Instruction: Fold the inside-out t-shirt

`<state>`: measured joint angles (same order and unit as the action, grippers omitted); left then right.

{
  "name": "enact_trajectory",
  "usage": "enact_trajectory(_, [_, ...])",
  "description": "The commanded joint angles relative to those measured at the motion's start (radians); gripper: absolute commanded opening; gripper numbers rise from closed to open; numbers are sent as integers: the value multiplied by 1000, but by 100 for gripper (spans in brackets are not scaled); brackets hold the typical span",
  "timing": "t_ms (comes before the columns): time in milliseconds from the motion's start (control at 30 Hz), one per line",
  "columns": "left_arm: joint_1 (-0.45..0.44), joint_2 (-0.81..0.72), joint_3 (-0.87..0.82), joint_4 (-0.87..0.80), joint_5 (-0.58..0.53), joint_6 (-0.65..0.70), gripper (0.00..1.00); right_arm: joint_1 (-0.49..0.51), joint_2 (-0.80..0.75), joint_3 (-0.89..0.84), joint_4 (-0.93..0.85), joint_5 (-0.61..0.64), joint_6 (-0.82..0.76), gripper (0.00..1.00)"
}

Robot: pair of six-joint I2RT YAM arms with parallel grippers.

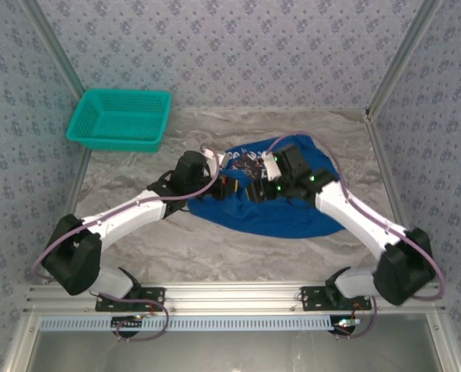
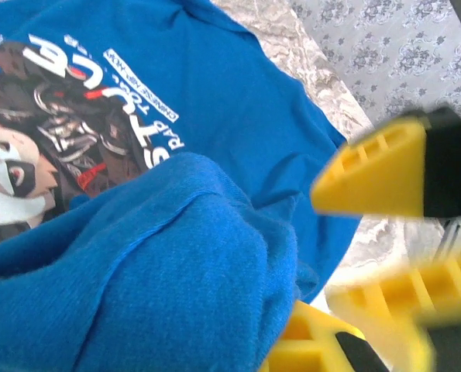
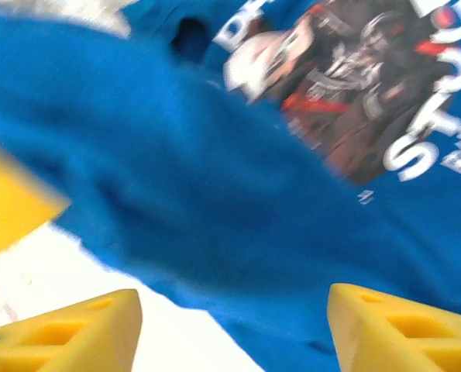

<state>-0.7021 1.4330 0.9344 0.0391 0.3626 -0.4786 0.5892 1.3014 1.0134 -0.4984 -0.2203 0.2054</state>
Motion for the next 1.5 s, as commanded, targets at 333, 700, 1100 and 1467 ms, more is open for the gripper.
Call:
enact_trajectory(333, [15,-98,-5,-60,92,-36,0,42,153,-88,437,-40,8,47])
enact_trajectory(700, [117,-63,-64,-170,-151,68,0,-239,-44,-266,710,-839,221,4])
enact_trajectory(1100, [98,-215,-161,-77,-181,16,49,-242,12,-201,604,-944,157,7])
enact_trajectory(1467, [-35,-247,-132,-1,128,143,50,-233,13,-177,491,-900,77,6])
